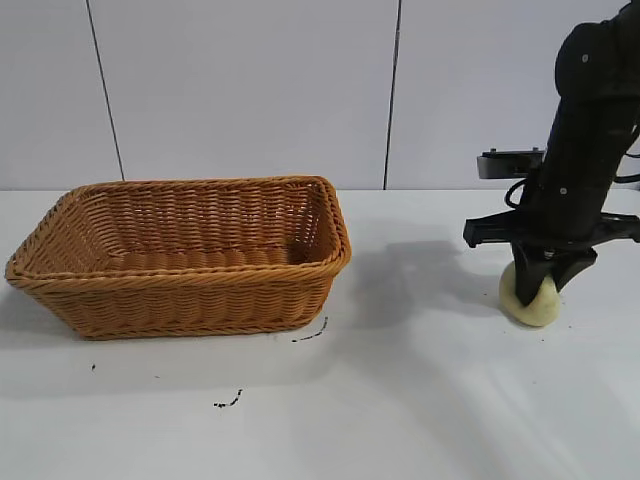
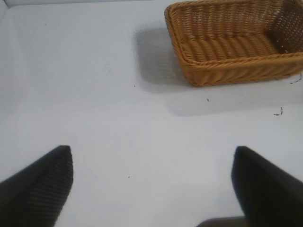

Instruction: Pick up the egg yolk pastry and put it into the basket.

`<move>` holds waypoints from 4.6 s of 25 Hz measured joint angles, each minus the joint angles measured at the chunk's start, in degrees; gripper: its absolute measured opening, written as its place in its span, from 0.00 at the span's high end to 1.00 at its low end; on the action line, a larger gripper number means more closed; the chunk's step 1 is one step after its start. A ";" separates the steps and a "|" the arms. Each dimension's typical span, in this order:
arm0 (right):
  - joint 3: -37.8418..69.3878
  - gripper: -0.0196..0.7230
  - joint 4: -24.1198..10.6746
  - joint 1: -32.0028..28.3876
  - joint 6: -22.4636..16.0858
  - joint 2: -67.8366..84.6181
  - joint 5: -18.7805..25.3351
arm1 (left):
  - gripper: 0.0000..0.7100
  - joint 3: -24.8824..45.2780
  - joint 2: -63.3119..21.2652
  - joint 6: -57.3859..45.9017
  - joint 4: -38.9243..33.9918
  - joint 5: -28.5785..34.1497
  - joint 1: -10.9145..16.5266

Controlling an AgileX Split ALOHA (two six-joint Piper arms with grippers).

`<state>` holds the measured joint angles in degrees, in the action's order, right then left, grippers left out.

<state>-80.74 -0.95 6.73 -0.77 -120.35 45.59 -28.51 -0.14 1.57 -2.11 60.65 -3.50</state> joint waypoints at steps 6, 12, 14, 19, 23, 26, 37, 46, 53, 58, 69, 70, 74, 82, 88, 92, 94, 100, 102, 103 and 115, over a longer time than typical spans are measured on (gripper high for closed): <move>-12.88 0.83 -0.49 0.05 0.00 4.07 11.85 | 0.02 0.00 0.00 0.00 0.00 0.00 0.00; -24.52 0.83 1.33 0.11 0.00 4.69 19.19 | 0.02 0.00 0.00 0.00 0.00 0.00 0.00; -26.32 0.83 1.72 0.11 0.00 4.69 19.90 | 0.02 0.00 0.00 0.00 0.00 0.00 0.00; -29.90 0.83 1.52 2.07 0.00 4.64 20.19 | 0.02 0.00 0.00 0.00 0.00 0.00 0.00; -33.28 0.83 0.95 7.27 0.00 4.60 18.68 | 0.02 0.00 0.00 0.00 0.00 0.00 0.00; -36.84 0.83 0.95 11.88 0.00 3.40 18.42 | 0.02 0.00 0.00 0.00 0.00 0.00 0.00; -48.39 0.83 0.63 29.26 0.00 -9.69 15.73 | 0.02 0.00 0.00 0.00 0.00 0.00 0.00; -48.46 0.83 -1.82 33.53 0.25 -20.33 10.86 | 0.02 0.00 0.00 0.00 0.00 0.00 0.00; -48.46 0.47 -1.91 33.48 0.00 -22.19 10.14 | 0.02 0.00 0.00 0.00 0.00 0.00 0.00; -48.46 0.08 -2.29 33.48 0.00 -20.51 10.43 | 0.02 0.00 0.00 0.00 0.00 0.00 0.00; -48.46 0.04 -2.63 24.56 -0.64 -11.46 11.63 | 0.02 0.00 0.00 0.00 0.00 0.00 0.00; -48.46 0.04 -2.68 22.50 -0.71 -11.34 12.08 | 0.02 0.00 0.00 0.00 0.00 0.00 0.00; -48.46 0.04 -2.87 14.14 -0.88 -11.35 14.32 | 0.02 0.00 0.00 0.00 0.00 0.00 0.00; -48.46 0.04 -3.26 0.43 -0.88 -11.35 19.43 | 0.02 0.00 0.00 0.00 0.00 0.00 0.00; -48.46 0.04 -3.25 -3.24 -0.88 -11.02 23.59 | 0.02 0.00 0.00 0.00 0.00 0.00 0.00; -48.46 0.04 -3.25 -3.91 -0.93 -9.70 23.70 | 0.02 0.00 0.00 0.00 0.00 0.00 0.00; -48.32 0.04 -3.20 -4.02 -1.13 -8.38 23.70 | 0.02 0.00 0.00 0.00 0.00 0.00 0.00; -40.17 0.04 -3.12 -4.14 -1.31 2.09 23.65 | 0.02 0.00 0.00 0.00 0.00 0.00 0.00; -35.30 0.04 -3.07 -4.14 -1.31 7.01 23.65 | 0.02 0.00 0.00 0.00 0.00 0.00 0.00; -32.38 0.04 -3.07 -4.14 -1.37 9.94 23.72 | 0.02 0.00 0.00 0.00 0.00 0.00 0.00; 6.85 0.04 -1.00 -4.14 -1.71 48.66 23.78 | 0.02 0.00 0.00 0.00 0.00 0.00 0.00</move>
<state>-73.90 -1.95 2.59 -2.47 -71.70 69.36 -28.51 -0.14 1.57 -2.11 60.65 -3.50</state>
